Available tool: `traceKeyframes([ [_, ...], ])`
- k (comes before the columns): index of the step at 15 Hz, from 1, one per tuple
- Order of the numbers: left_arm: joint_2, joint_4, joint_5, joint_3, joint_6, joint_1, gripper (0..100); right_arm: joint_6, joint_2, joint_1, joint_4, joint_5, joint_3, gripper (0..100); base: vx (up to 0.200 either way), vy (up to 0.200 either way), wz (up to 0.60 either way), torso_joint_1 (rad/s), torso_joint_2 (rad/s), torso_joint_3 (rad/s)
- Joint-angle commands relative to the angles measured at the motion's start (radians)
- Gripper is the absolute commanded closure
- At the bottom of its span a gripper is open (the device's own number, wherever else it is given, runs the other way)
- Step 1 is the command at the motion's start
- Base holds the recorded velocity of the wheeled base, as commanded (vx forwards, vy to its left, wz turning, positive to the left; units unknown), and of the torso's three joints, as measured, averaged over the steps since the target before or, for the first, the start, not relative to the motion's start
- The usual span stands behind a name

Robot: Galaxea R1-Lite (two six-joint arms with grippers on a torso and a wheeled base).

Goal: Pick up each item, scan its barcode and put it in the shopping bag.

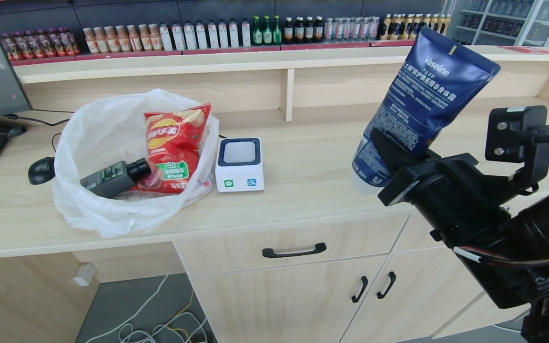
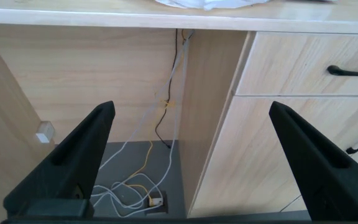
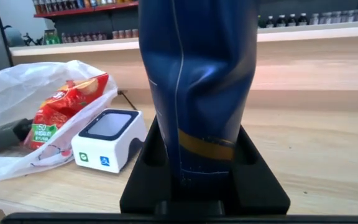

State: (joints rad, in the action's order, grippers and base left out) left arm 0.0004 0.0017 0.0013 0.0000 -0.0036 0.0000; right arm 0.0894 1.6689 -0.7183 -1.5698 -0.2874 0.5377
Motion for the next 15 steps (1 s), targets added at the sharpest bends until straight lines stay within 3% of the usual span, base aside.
traceKeyframes([
  [1,0.0,0.0,0.0,0.0,0.001,0.0,0,-0.003,0.015,-0.013,-0.001,-0.001,0.001,100,0.0,0.2,0.0,0.002,0.01,0.002],
  [11,0.0,0.0,0.0,0.0,-0.001,0.0,0,0.024,0.015,-0.029,-0.001,-0.012,0.039,100,0.0,0.2,0.0,0.004,0.0,0.001],
  [15,0.0,0.0,0.0,0.0,0.001,0.0,0,0.033,0.005,-0.027,-0.001,-0.013,0.028,100,0.0,0.0,0.0,0.0,0.0,0.0],
])
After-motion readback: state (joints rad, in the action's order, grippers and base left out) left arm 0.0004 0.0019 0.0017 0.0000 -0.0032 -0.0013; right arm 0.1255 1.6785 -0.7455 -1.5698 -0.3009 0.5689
